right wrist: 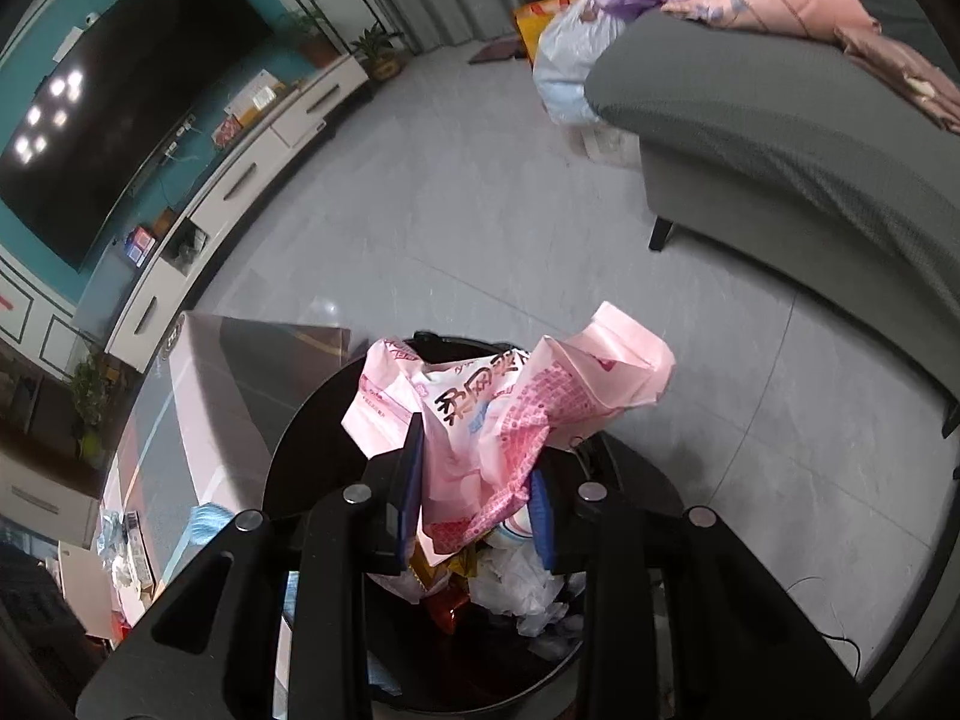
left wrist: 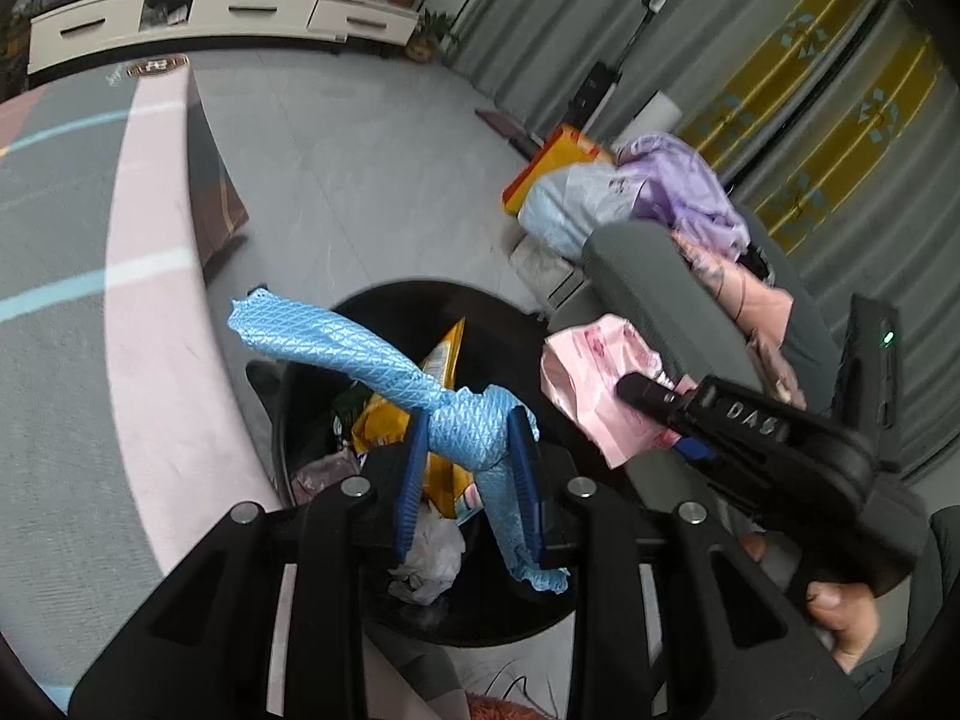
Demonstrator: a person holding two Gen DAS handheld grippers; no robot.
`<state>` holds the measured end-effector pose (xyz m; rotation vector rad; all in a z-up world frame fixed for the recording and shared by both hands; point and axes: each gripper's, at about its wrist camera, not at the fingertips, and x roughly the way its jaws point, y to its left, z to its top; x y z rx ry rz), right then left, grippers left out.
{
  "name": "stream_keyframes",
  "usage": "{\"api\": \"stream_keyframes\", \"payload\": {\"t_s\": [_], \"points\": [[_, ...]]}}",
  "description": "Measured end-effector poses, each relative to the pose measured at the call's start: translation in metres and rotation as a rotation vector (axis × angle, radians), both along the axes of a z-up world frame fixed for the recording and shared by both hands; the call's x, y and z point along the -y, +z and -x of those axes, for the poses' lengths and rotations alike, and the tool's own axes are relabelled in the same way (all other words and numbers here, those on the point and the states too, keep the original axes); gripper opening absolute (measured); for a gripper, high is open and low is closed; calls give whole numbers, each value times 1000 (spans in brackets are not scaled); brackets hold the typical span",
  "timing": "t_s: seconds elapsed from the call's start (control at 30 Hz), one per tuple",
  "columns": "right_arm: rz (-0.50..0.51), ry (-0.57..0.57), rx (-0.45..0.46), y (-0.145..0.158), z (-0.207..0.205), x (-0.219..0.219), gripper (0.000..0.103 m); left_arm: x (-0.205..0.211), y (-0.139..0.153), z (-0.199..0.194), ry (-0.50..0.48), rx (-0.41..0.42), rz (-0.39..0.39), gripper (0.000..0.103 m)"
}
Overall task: Collect trash
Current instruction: 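Open both grippers over the bin, dropping the cloth and pink bag, then move both tools back from the bin to the table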
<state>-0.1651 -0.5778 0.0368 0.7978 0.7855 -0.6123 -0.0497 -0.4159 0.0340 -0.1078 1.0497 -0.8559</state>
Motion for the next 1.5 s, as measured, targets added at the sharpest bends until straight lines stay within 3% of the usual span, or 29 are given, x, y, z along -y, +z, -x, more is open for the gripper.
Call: {"api": "stream_keyframes", "payload": {"t_s": [0.4,0.57,0.8,1.1,1.3,1.5], "points": [[-15,44,-63,-9,-17,-3,34,11,-19,4,-20,-26,-60,28],[-74,77,3,-5,-14,-5,65,5,-9,6,-22,-19,-61,48],[1,85,26,16,-15,-21,76,-33,19,8,26,49,-21,84],[88,193,79,42,-39,-66,83,-126,56,-9,219,157,-28,98],[161,276,87,54,-65,-108,88,-221,67,-32,429,188,-72,100],[232,410,60,53,-96,-157,88,-338,61,-68,674,161,-144,100]]}}
